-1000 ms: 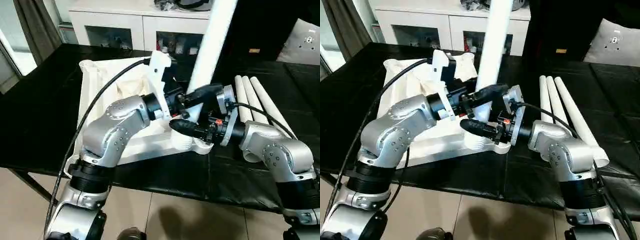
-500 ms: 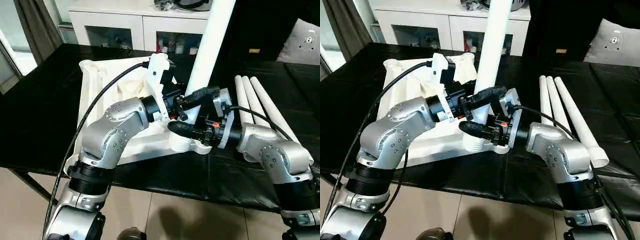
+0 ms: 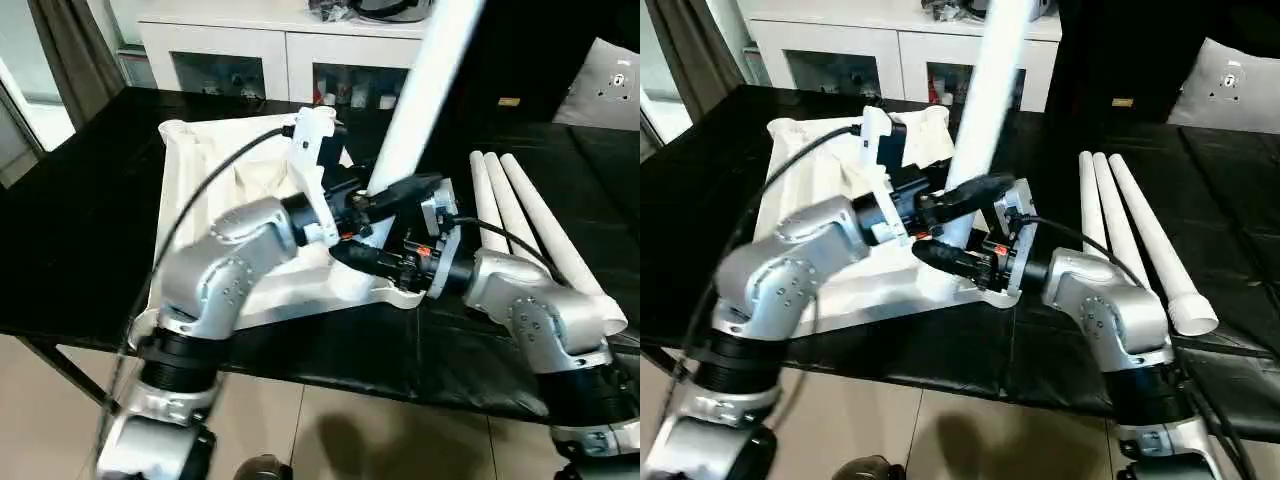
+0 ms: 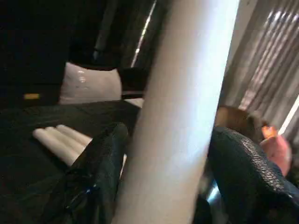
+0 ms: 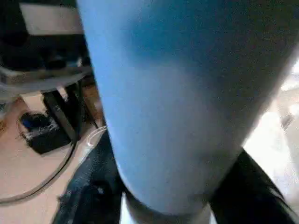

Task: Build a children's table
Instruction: Pick table leg

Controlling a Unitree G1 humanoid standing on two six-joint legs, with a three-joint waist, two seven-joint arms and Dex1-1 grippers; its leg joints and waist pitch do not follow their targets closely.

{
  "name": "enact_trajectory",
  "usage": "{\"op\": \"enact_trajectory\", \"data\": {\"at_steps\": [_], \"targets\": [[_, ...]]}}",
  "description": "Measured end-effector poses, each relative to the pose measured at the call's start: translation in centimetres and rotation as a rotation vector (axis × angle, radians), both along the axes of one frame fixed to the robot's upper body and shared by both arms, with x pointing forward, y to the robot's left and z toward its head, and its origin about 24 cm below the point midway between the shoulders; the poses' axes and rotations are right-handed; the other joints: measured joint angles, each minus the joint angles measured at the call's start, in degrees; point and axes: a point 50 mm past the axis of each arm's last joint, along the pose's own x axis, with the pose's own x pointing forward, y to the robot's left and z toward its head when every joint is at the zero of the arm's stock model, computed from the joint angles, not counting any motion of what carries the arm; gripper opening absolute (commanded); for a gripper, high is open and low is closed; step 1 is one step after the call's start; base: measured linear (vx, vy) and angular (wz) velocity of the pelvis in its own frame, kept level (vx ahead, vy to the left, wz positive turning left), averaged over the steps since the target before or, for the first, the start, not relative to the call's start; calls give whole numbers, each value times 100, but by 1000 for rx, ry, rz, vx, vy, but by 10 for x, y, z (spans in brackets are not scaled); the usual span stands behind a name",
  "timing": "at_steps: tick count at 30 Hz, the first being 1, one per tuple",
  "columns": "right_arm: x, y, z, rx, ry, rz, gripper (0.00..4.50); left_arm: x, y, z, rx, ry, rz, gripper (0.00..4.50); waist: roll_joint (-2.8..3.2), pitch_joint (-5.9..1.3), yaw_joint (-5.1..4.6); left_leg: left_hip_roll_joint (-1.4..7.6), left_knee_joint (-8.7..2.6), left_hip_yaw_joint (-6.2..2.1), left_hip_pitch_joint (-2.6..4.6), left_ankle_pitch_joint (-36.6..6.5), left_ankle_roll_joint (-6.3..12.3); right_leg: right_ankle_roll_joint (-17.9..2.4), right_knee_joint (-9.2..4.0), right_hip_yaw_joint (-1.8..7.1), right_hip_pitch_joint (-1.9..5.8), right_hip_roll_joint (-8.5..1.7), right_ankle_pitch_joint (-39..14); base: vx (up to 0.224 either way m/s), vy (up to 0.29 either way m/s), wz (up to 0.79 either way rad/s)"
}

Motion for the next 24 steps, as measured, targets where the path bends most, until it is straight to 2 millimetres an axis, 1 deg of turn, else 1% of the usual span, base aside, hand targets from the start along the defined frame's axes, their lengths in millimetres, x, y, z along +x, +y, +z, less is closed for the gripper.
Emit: {"op": "enact_trajectory", "data": {"at_steps": [4, 9, 10, 14, 16, 18, 19, 21, 22, 24], "targets": [[1, 2, 0, 2, -13, -21, 192, 0, 0, 3, -73, 44, 6, 299, 0, 0, -12, 1, 0, 0, 0, 0, 0, 0, 0, 0, 0, 0, 0, 0, 0, 0], [2, 3, -1, 3, -14, -25, 192, 1, 0, 3, -74, 52, 9, 299, 1, 0, -15, 1, 0, 0, 0, 0, 0, 0, 0, 0, 0, 0, 0, 0, 0, 0], [2, 3, -1, 4, -14, -27, 192, 1, 0, 3, -74, 52, 10, 299, -9, 3, -16, 0, 0, 0, 0, 0, 0, 0, 0, 0, 1, 0, 0, 0, 0, 0], [2, 5, -2, 10, -12, -50, 192, 2, 3, 3, -79, 57, 29, 299, -13, 5, -30, 1, 0, 0, 0, 0, 1, 1, 0, 0, 1, 0, 0, 0, 0, 0], [4, 8, -3, 11, -17, -107, 191, 1, 14, 4, -89, 43, 64, 299, -12, 4, -48, 2, -1, 1, 2, 0, 0, 1, 0, 0, 0, 1, 0, 0, 0, 0], [7, -6, -10, -5, 6, -231, 191, -5, 22, 6, -96, 15, 67, 299, -11, 4, -34, 2, -2, 1, 1, -1, 0, 1, 0, 0, 0, 0, -1, 0, 0, 0], [9, -16, -14, -28, 18, -291, 191, -5, 30, 5, -90, 8, 92, 299, -11, 4, -25, 2, -1, 1, 1, -1, -1, 1, 0, 0, 0, 0, -1, 0, 0, 0], [8, -26, -17, -55, 12, -355, 191, -3, 46, -2, -41, 8, 149, 299, -11, 4, -45, 2, -1, 2, 3, -2, -4, 1, 0, 0, 0, 1, 0, 0, 0, 0], [6, -31, -18, -63, 5, -393, 191, -3, 57, -9, 12, 8, 196, 299, -10, 4, -57, 2, -2, 2, 5, -3, -6, 2, 0, 1, 0, 2, -1, 0, 0, 0], [6, -38, -20, -84, 4, -438, 191, -2, 67, -18, 57, 24, 240, 299, -10, 4, -73, 2, -2, 2, 5, -7, -14, 5, 1, 1, 0, 2, 1, 0, 0, 0]]}}
